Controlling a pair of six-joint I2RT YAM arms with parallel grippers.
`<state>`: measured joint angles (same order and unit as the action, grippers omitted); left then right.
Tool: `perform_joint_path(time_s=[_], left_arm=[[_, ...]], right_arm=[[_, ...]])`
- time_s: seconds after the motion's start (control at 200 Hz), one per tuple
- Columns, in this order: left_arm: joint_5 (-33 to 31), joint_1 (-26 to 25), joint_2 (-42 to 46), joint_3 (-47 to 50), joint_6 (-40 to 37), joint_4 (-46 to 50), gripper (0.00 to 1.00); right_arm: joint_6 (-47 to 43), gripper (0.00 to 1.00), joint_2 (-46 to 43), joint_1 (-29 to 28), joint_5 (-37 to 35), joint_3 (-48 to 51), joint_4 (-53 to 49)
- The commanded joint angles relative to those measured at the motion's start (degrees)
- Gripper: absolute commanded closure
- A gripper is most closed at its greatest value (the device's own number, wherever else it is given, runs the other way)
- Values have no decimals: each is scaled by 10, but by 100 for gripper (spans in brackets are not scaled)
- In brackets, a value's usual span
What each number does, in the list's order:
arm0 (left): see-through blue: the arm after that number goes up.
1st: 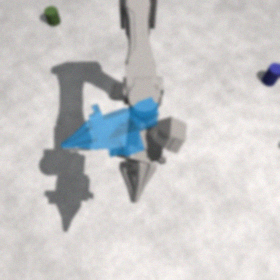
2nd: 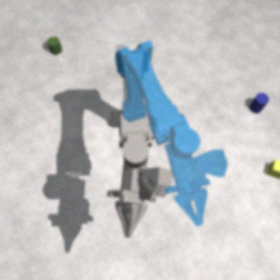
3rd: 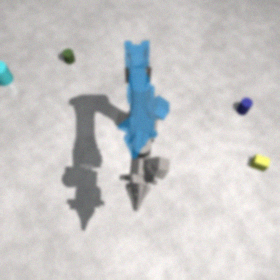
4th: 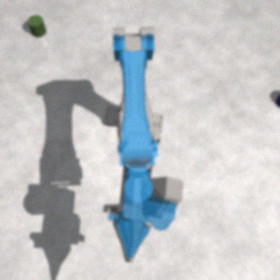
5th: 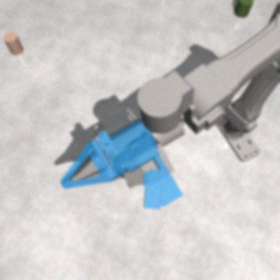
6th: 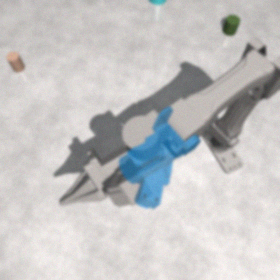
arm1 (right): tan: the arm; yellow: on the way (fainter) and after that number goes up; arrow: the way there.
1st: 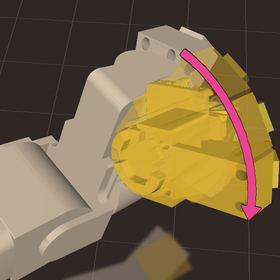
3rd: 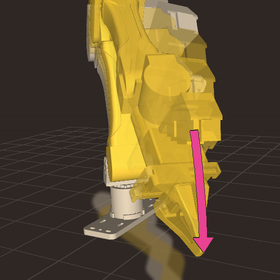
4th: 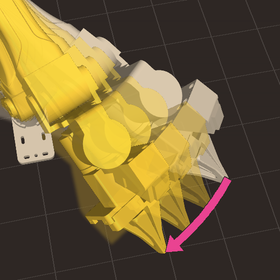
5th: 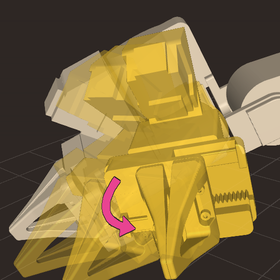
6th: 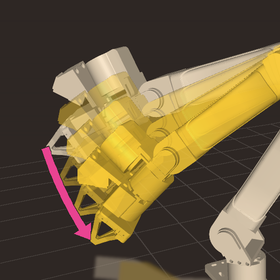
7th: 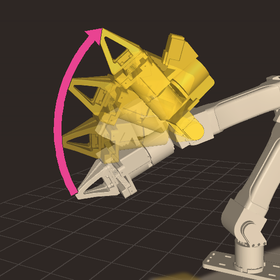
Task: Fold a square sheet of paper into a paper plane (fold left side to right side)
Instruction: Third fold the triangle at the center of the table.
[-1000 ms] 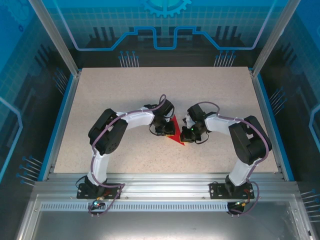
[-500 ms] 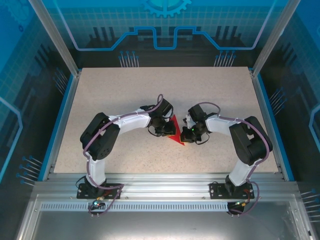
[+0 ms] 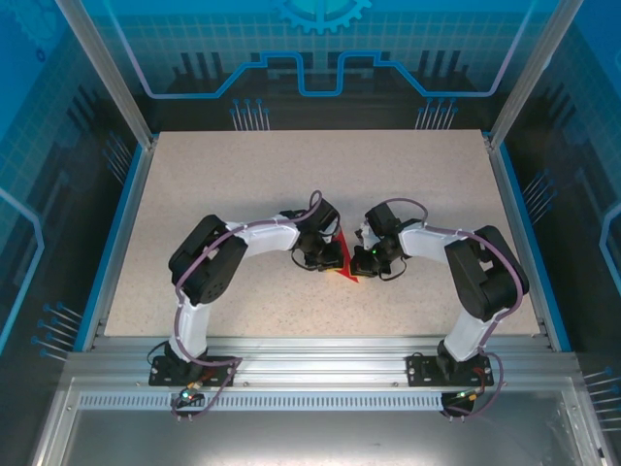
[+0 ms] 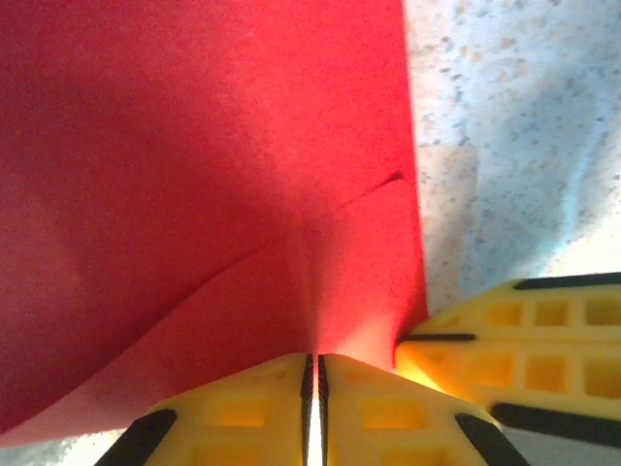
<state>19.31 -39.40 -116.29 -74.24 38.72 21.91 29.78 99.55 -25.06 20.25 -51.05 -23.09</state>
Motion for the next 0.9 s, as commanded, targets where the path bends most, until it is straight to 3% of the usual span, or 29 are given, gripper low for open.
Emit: perform_joint_path(time_s=[0.0,0.2,0.715,0.895], left_arm=[[-14,-2,-16,-10,2,13,85],[-53,3,-22,0,-15,36,85],[-84,109,11,58,-67,52,85],[-73,125,50,59,-73,53,78]], right_arm=[[-7,100,29,4,-61,30,-60],[-12,100,28,4,-68,29,-72],[-15,100,21,4,-63,33,-76],[-6,100,10,4,-36,40,-66]])
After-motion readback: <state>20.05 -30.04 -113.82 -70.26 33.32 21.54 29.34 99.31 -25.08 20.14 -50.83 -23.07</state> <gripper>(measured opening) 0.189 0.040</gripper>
